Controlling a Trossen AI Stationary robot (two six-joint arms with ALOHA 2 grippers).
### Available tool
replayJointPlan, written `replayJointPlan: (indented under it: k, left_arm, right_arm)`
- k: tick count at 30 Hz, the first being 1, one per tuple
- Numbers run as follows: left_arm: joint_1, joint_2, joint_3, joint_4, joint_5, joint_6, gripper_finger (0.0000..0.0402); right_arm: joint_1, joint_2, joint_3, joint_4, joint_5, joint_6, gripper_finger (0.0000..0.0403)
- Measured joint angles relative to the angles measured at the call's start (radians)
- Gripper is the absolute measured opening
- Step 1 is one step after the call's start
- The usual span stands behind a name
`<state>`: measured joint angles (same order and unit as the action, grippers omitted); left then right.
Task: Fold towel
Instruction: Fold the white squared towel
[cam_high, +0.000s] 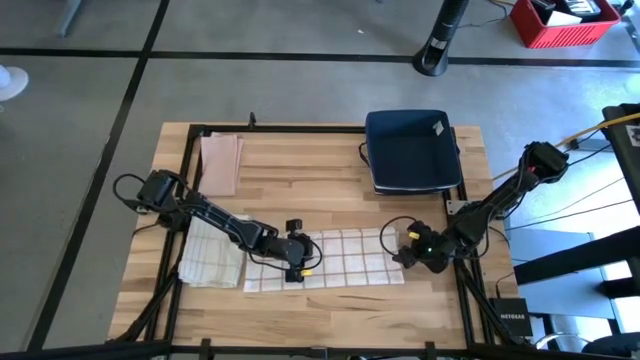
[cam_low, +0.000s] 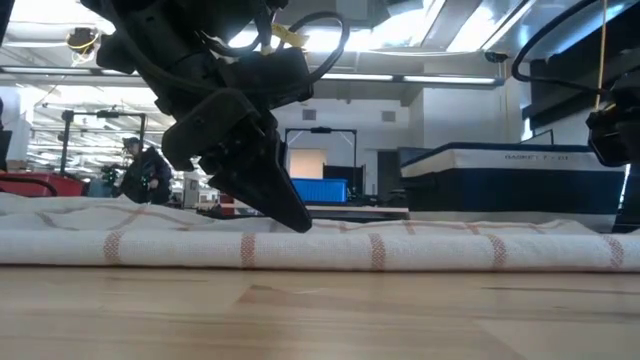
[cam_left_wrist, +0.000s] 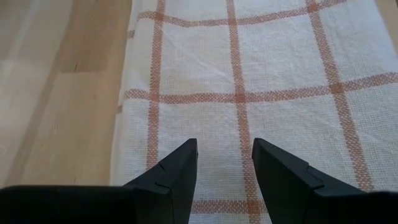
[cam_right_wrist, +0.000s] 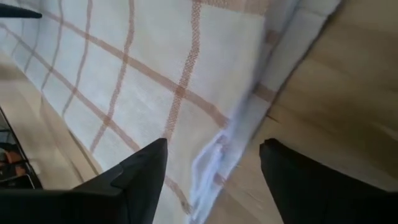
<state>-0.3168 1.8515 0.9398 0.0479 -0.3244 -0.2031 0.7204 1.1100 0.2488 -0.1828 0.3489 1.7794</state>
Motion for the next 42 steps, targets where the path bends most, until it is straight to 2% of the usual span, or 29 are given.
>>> replayJointPlan:
  k: [10,16,22,26,30,32,36,42]
  left_arm:
    - [0.002,-0.001,0.000,0.027,0.000,0.004,0.0147]
    - [0.005,-0.001,0.000,0.029,0.000,0.029,0.0147]
    - [0.007,-0.001,0.000,0.102,0.000,0.065,0.0147]
    - [0.016,-0.001,0.000,0.144,0.000,0.080,0.0147]
    - [0.040,0.004,0.002,0.196,0.036,0.062,0.0147]
    - [0.052,0.014,0.011,0.213,0.048,0.062,0.0147]
    - [0.064,0.084,0.083,0.232,0.108,0.074,0.0147]
    - [0.057,0.248,0.262,0.223,0.138,0.079,0.0147]
  right_arm:
    - [-0.001,0.140,0.002,0.155,0.068,0.044,0.0220]
    - [0.000,0.173,0.001,0.195,0.114,0.076,0.0187]
    - [0.000,0.222,-0.002,0.250,0.148,0.050,0.0148]
    - [-0.001,0.244,0.002,0.281,0.173,-0.015,0.0108]
    - [-0.002,0.250,0.021,0.265,0.200,-0.122,0.0036]
    - [-0.002,0.252,0.031,0.263,0.212,-0.158,0.0013]
    - [-0.003,0.252,0.040,0.270,0.260,-0.143,0.0028]
    - [-0.002,0.250,0.043,0.279,0.273,-0.136,0.0010]
